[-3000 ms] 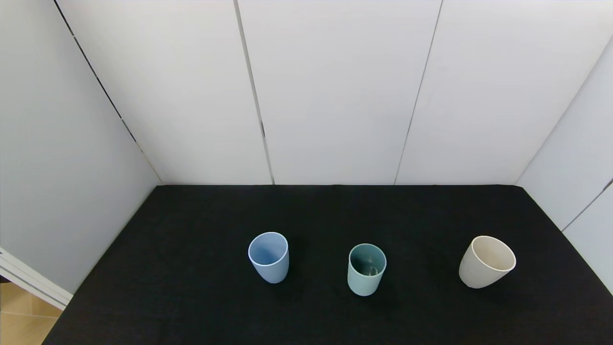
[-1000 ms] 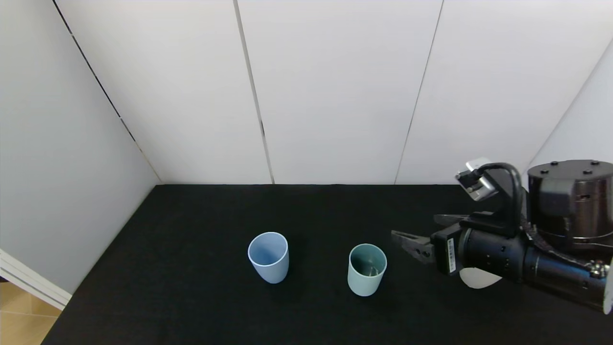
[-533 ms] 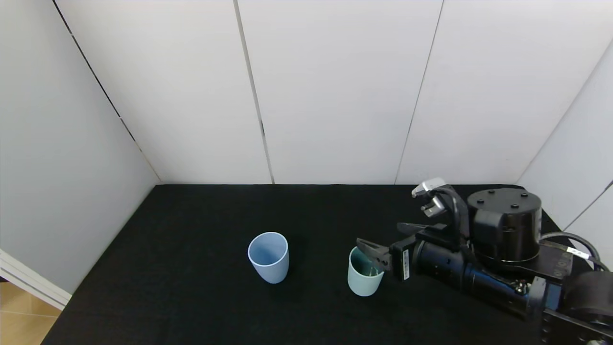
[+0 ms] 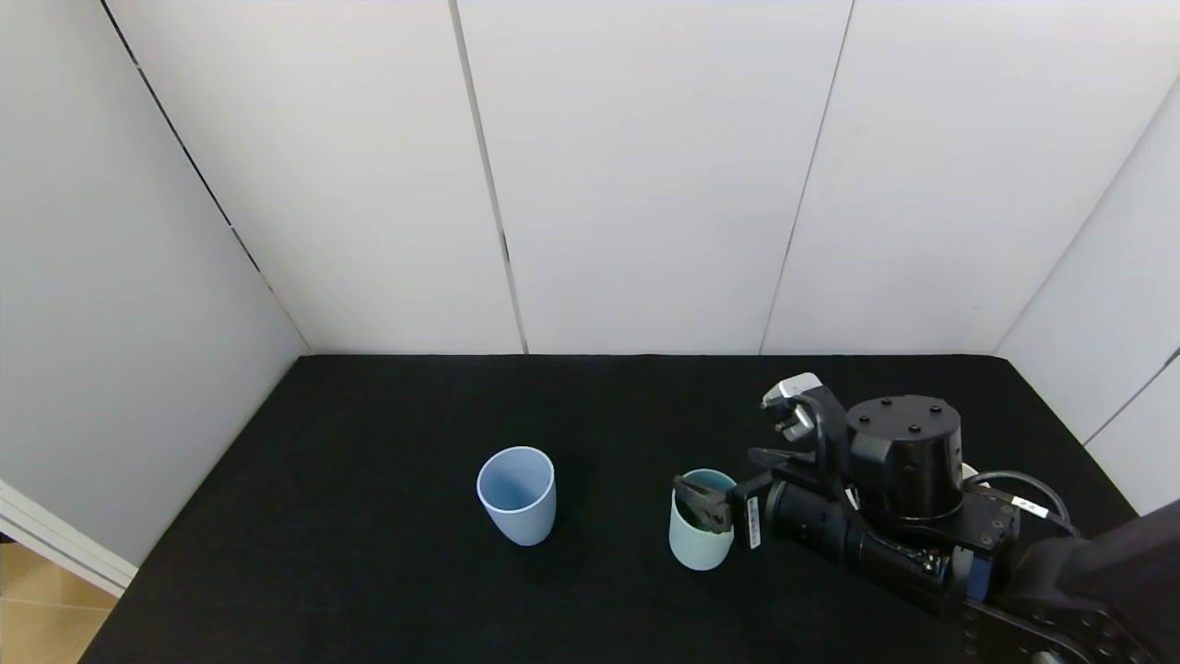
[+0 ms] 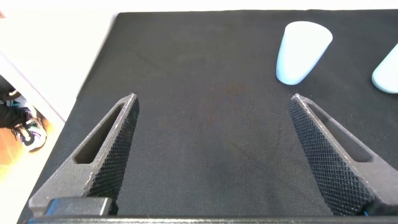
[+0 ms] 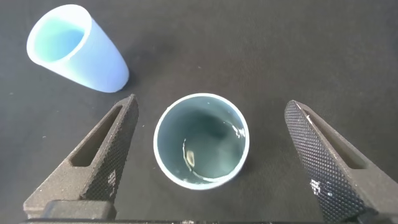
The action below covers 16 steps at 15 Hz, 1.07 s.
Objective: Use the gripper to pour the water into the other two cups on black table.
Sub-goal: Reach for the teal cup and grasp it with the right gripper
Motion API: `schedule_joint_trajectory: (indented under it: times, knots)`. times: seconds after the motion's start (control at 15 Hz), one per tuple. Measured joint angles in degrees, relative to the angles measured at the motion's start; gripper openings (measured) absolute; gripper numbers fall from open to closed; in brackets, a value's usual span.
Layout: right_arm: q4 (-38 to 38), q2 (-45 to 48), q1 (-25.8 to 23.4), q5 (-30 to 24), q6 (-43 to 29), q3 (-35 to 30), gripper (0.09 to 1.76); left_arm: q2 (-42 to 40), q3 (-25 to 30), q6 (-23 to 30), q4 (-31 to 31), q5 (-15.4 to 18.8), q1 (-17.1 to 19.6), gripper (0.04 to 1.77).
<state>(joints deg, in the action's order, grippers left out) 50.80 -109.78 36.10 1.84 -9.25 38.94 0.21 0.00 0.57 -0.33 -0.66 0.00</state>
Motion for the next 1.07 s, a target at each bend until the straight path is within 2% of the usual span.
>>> schedule_joint_trajectory:
  times: [0.2, 1.07]
  knots:
    - [2.78, -2.55, -0.05, -0.02, -0.09, -0.35, 1.71, 0.00, 0.00, 0.02, 0.00, 0.00, 0.00, 1.72]
    - [3.78, -7.14, 0.89, 0.09, 0.16, -1.05, 1.71, 0.00, 0.00, 0.02, 0.00, 0.00, 0.00, 1.72]
